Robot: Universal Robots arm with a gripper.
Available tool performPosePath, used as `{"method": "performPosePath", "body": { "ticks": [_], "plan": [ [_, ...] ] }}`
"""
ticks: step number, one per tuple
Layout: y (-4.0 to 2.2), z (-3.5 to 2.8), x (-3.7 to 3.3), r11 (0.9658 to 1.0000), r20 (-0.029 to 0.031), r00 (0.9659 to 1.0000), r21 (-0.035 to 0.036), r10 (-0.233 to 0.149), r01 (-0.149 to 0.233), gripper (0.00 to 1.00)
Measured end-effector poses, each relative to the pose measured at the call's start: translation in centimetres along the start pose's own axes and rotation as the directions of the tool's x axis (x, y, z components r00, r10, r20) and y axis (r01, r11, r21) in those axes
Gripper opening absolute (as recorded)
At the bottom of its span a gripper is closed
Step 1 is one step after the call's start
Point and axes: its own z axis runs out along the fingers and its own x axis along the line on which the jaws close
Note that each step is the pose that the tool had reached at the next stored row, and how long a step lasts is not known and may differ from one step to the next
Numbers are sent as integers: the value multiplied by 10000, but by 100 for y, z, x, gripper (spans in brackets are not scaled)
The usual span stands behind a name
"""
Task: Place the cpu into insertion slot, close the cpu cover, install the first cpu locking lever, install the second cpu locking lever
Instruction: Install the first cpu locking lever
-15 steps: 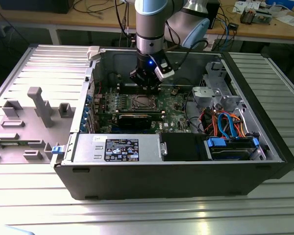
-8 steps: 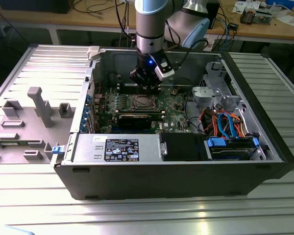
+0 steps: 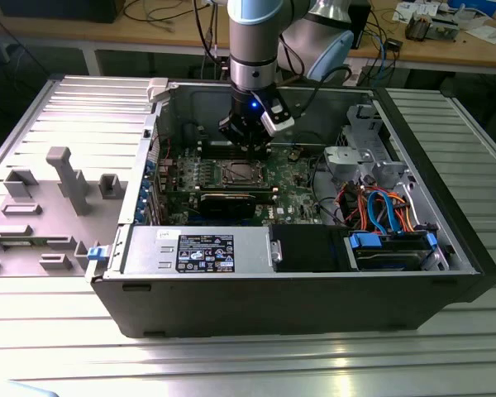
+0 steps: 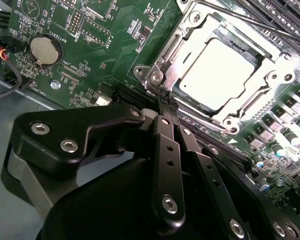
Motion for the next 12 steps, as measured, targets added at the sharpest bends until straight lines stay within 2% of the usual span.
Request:
{"method": "performPosePath", "body": {
  "ticks": [3,6,12],
  "plan": [
    [3,16,-1,10000,8,10000,0,-1,1,11],
    [-1,22,1,10000,-3,10000,62,-3,3,11],
    [1,-3,-1,10000,6,10000,9,0,0,11]
  ]
}}
